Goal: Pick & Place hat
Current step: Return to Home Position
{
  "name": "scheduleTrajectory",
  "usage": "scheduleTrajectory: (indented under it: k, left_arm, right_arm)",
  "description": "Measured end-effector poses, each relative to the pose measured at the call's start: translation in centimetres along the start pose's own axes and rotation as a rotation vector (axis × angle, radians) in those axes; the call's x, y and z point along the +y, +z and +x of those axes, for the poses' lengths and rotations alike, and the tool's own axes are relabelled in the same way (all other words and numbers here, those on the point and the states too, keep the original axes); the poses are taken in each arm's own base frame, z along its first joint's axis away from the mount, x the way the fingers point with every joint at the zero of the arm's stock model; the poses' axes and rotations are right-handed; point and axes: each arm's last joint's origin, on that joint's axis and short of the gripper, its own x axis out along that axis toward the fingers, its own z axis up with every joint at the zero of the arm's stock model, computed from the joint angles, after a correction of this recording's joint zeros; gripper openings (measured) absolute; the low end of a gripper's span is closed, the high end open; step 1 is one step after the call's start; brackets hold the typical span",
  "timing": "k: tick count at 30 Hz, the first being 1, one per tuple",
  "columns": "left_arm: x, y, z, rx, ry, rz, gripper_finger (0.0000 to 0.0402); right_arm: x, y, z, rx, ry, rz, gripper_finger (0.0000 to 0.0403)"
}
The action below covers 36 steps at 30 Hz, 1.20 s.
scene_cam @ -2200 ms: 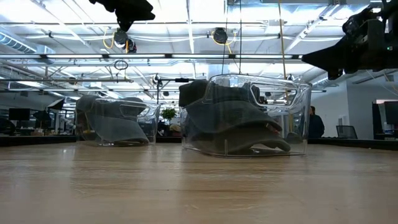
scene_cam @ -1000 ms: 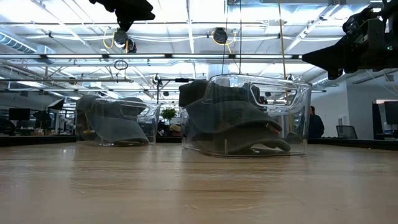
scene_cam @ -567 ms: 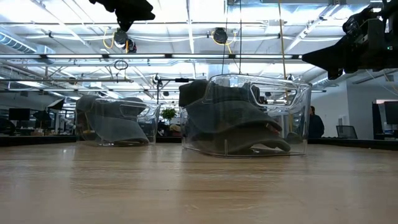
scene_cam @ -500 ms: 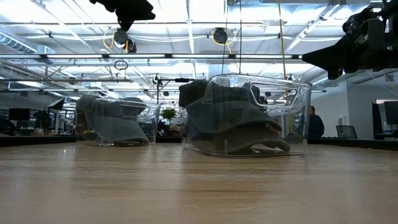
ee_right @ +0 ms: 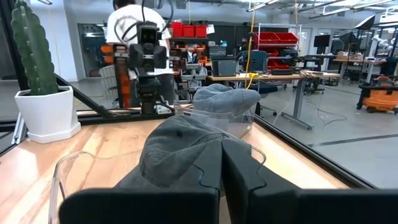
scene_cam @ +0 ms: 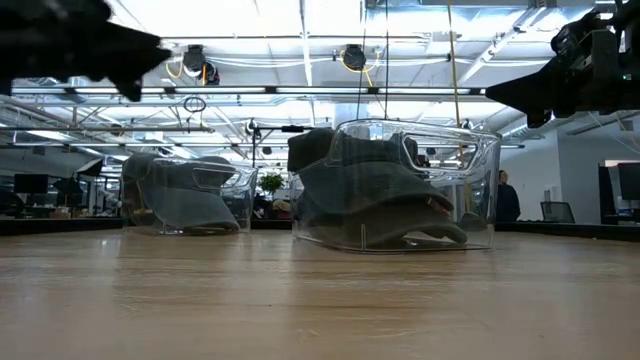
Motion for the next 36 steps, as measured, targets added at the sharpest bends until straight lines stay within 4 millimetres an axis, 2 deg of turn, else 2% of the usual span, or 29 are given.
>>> scheduleTrajectory:
  k: [3, 6, 12, 36]
  left_arm:
    - [-0.3, -1.6, -1.6, -0.088, -0.028, 0.03, 0.0131]
    - [-0.2, -3.6, -2.1, -0.049, -0.016, 0.022, 0.0131]
    - [-0.2, -4.5, -1.9, 0.045, 0.0, 0.026, 0.0131]
    - [-0.3, -4.5, -1.9, 0.042, -0.022, 0.094, 0.0131]
  right_arm:
    - [0.0, 0.0, 0.0, 0.0, 0.0, 0.0, 0.0]
    - [0.0, 0.0, 0.0, 0.0, 0.0, 0.0, 0.0]
    - [0.0, 0.0, 0.0, -0.005, 0.0, 0.001, 0.0]
    - [0.0, 0.0, 0.0, -0.003, 0.0, 0.0, 0.0]
